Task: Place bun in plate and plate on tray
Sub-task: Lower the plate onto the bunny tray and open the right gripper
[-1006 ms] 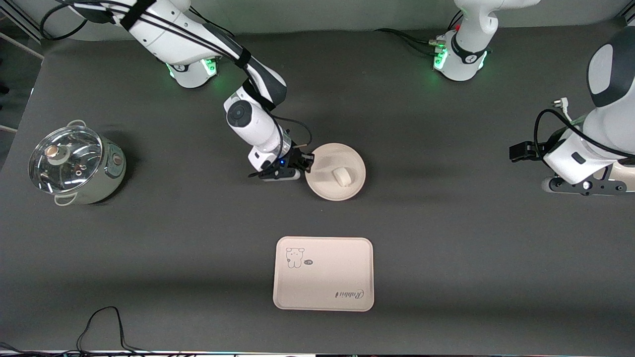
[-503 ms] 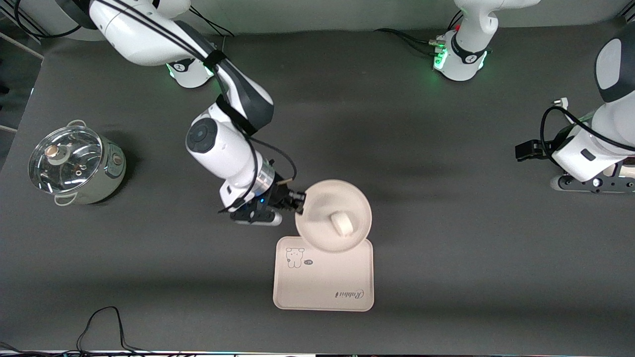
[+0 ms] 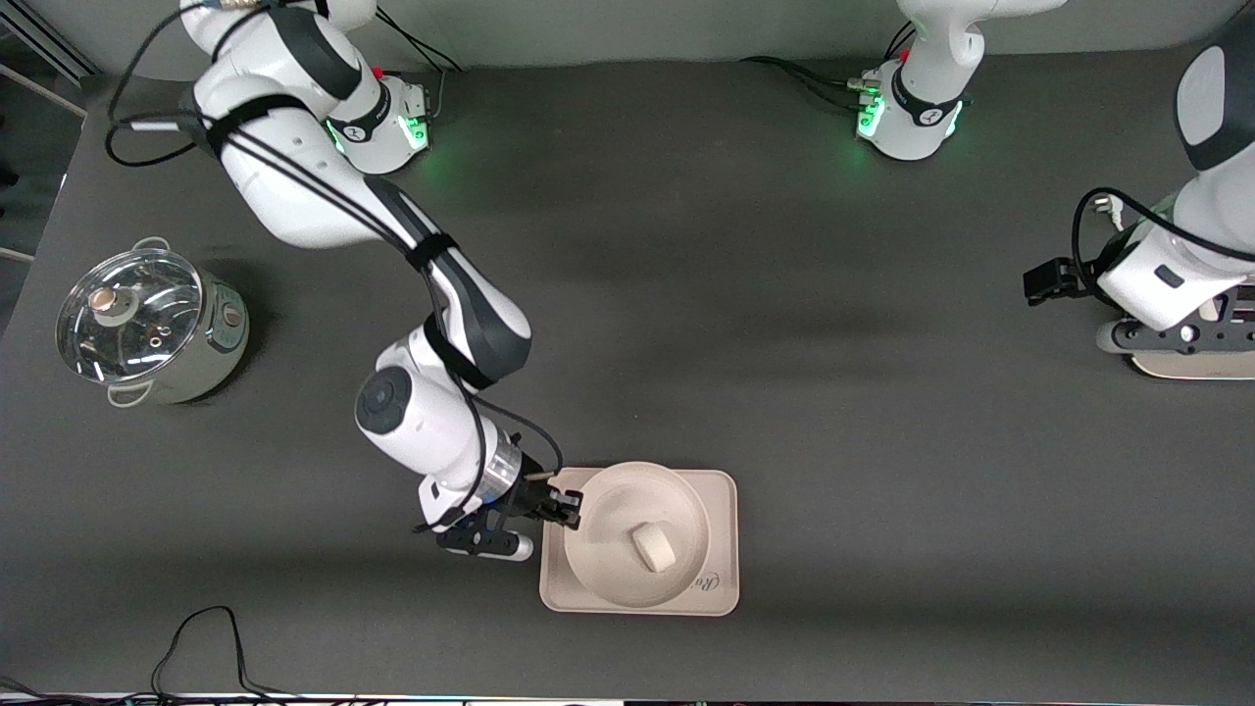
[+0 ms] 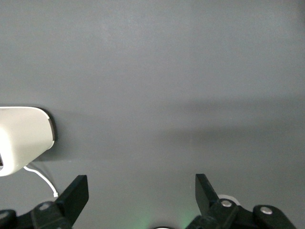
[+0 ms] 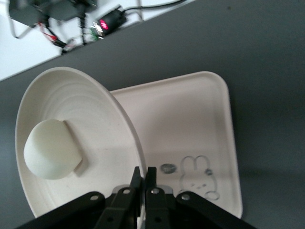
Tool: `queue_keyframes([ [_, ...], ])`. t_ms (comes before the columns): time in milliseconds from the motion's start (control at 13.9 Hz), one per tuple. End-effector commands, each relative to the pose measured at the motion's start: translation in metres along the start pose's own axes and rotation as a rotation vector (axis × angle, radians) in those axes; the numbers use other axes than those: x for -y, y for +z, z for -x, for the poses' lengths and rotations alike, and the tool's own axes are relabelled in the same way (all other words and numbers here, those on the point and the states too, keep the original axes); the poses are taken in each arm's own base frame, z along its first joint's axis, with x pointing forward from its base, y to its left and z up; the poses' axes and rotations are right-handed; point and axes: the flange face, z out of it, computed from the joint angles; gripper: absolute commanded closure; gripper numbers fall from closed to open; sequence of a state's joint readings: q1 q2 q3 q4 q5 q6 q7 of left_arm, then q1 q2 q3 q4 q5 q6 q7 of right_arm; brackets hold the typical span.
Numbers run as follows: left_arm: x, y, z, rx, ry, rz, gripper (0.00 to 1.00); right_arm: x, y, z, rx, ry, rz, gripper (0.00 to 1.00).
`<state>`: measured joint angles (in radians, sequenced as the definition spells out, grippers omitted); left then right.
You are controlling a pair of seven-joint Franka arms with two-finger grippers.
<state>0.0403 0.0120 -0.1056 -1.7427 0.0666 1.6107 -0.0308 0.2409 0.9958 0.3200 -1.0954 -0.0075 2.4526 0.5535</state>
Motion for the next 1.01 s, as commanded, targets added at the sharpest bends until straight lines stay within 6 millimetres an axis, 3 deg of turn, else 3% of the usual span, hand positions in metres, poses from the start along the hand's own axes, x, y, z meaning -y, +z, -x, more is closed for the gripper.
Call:
queue_keyframes([
  [0, 0.016, -0.019, 0.037, -0.041, -0.033, -0.01, 0.0, -0.026, 0.038, -0.006, 0.013, 0.003, 0.006, 1.0],
  [144, 0.033, -0.021, 0.037, -0.048, -0.038, 0.006, 0.0, -0.04, 0.063, 0.0, -0.001, 0.022, 0.001, 1.0],
  [287, 0.043, -0.016, 0.034, -0.043, -0.016, 0.015, 0.0, -0.041, 0.066, 0.001, -0.011, 0.026, -0.006, 1.0],
  [359, 0.044, -0.014, 0.032, -0.038, -0.019, 0.016, 0.0, -0.04, 0.065, 0.0, -0.012, 0.025, -0.007, 0.9],
  [431, 0.045, -0.011, 0.03, -0.031, -0.02, 0.016, 0.0, -0.039, 0.064, -0.001, -0.015, 0.024, -0.01, 0.5],
  [503, 0.044, -0.011, 0.03, -0.03, -0.018, 0.014, 0.0, -0.038, 0.061, -0.002, -0.02, 0.02, -0.011, 0.33],
  [575, 0.041, -0.011, 0.03, -0.03, -0.015, 0.014, 0.0, -0.034, 0.054, -0.005, -0.032, -0.004, -0.007, 0.0],
  [790, 0.037, -0.013, 0.026, -0.037, 0.001, 0.011, 0.0, -0.02, 0.011, -0.018, -0.023, -0.028, 0.027, 0.0],
  [934, 0.037, -0.016, 0.022, -0.034, 0.008, 0.007, 0.0, -0.007, -0.041, -0.027, -0.012, -0.087, 0.113, 0.0],
])
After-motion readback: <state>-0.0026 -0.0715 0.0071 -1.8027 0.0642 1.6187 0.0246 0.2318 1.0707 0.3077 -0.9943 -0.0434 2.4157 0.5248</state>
